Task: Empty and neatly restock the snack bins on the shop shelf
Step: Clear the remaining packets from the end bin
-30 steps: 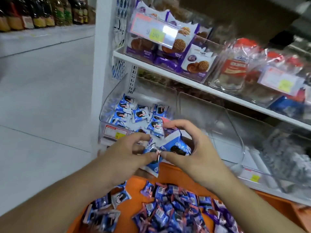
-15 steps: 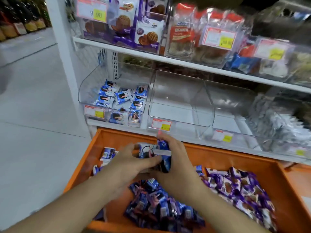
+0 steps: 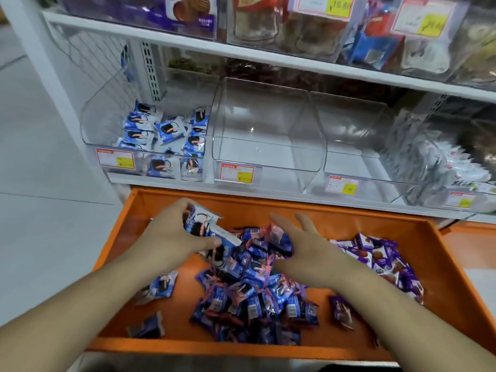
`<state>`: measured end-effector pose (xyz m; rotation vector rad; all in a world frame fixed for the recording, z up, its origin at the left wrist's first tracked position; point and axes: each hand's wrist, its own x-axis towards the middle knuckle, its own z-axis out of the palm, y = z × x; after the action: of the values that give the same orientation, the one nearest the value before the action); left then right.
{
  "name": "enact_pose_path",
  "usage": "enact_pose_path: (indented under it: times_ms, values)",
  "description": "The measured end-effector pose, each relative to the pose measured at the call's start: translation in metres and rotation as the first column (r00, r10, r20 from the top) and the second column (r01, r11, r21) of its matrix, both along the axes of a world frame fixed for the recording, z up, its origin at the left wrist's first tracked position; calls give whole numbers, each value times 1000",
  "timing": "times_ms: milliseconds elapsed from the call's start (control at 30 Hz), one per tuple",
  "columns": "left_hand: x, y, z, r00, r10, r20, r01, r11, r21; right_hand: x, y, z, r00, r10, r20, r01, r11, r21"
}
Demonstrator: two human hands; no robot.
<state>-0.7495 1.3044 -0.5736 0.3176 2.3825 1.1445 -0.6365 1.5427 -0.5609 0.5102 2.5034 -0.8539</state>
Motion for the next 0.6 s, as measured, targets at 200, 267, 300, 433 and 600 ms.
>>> enact_pose_path:
  times_ms: [200, 267, 300, 433, 600]
  values:
    - [-36, -39, -39, 985, -90, -148, 42, 953, -299, -14, -14, -6, 995, 88, 43, -94, 983, 155]
    - [-41, -50, -53, 980, -173, -102, 92, 837, -540, -16, -19, -8, 991, 123, 42, -129, 978, 165]
    - [-43, -54, -58, 976, -205, -70, 111, 751, -651, -16, -20, -9, 989, 140, 42, -146, 974, 172]
    - [-46, -56, -53, 959, -280, -56, 171, 721, -671, -19, -18, -13, 984, 174, 25, -176, 967, 185]
    - [-53, -46, -14, 896, -369, -245, 205, 836, -509, -23, -20, -11, 964, 221, -149, -191, 963, 192]
